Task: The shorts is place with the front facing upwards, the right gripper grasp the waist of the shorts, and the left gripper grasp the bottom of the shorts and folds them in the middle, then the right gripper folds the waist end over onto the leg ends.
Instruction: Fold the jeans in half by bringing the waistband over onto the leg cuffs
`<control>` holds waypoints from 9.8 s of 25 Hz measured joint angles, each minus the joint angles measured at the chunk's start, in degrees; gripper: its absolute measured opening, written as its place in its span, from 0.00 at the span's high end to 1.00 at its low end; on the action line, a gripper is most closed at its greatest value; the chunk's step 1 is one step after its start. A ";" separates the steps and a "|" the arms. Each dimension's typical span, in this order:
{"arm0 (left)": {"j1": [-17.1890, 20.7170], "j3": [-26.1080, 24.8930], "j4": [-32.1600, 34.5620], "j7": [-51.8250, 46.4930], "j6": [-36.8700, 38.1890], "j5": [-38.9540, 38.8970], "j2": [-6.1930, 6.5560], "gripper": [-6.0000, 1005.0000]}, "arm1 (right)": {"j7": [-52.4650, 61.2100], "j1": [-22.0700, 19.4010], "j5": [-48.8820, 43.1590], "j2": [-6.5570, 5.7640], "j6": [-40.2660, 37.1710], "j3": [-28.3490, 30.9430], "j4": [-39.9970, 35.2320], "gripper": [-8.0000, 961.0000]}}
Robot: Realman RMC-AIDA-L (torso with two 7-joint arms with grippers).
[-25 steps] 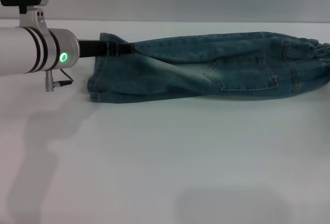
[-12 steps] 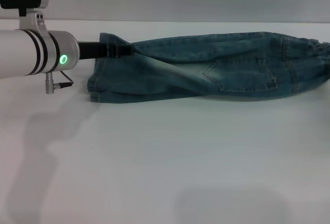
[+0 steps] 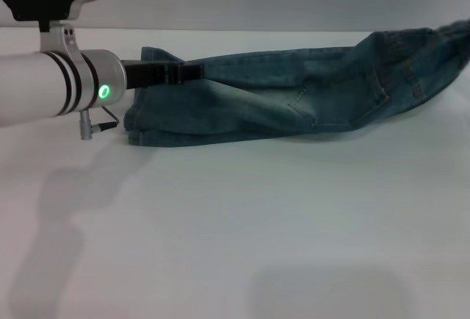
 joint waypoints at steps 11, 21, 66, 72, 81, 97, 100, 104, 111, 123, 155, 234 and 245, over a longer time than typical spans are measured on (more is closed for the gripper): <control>0.45 4.04 -1.48 0.08 3.66 -2.03 0.00 0.18 | 4.97 7.85 -2.29 -0.50 -0.28 -7.41 -3.72 0.99; 1.77 5.99 -1.68 0.08 5.49 -3.81 0.02 0.18 | 6.72 16.24 -3.89 0.16 -1.77 -12.08 -3.78 0.99; -14.73 10.40 -20.30 20.73 10.41 -33.54 -0.46 0.18 | -29.33 -15.52 15.76 2.45 -0.69 -22.47 -8.29 0.52; -16.56 10.15 -22.73 24.98 13.60 -38.20 -0.77 0.18 | -32.79 -19.09 16.24 2.47 -0.47 -21.67 -8.59 0.52; -17.16 9.41 -27.96 25.14 14.82 -39.70 -0.74 0.18 | -34.19 -15.78 18.80 2.53 1.62 -24.32 -8.18 0.49; -9.37 5.01 -21.70 26.72 16.21 -39.05 0.36 0.18 | -5.71 0.76 -9.94 2.05 -9.57 -29.27 -14.42 0.44; -7.42 3.03 -19.88 27.62 16.04 -39.01 0.39 0.18 | 2.35 3.44 -16.85 2.01 -9.43 -29.49 -14.74 0.43; -5.21 1.24 -17.94 29.31 16.20 -38.88 0.46 0.18 | 10.77 5.52 -24.38 1.99 -8.62 -32.81 -17.94 0.38; -4.11 -0.74 -17.97 29.82 16.15 -38.31 0.48 0.18 | 18.43 8.40 -26.89 2.22 -10.03 -39.25 -17.56 0.36; -4.08 -1.30 -17.73 30.49 14.25 -37.58 0.65 0.18 | 21.52 12.04 -27.20 2.04 -14.28 -41.67 -10.29 0.36; -5.05 -1.95 -17.41 32.38 13.26 -37.59 0.59 0.18 | 21.52 22.74 -27.27 2.22 -17.96 -42.55 5.22 0.36; 0.76 -6.49 -13.19 36.19 11.97 -38.20 -0.05 0.18 | 31.41 23.67 -35.42 2.30 -19.53 -45.99 3.75 0.19; 0.18 -5.92 -13.23 36.07 11.95 -38.20 -0.06 0.18 | 31.93 26.59 -35.18 2.44 -19.35 -46.24 8.39 0.19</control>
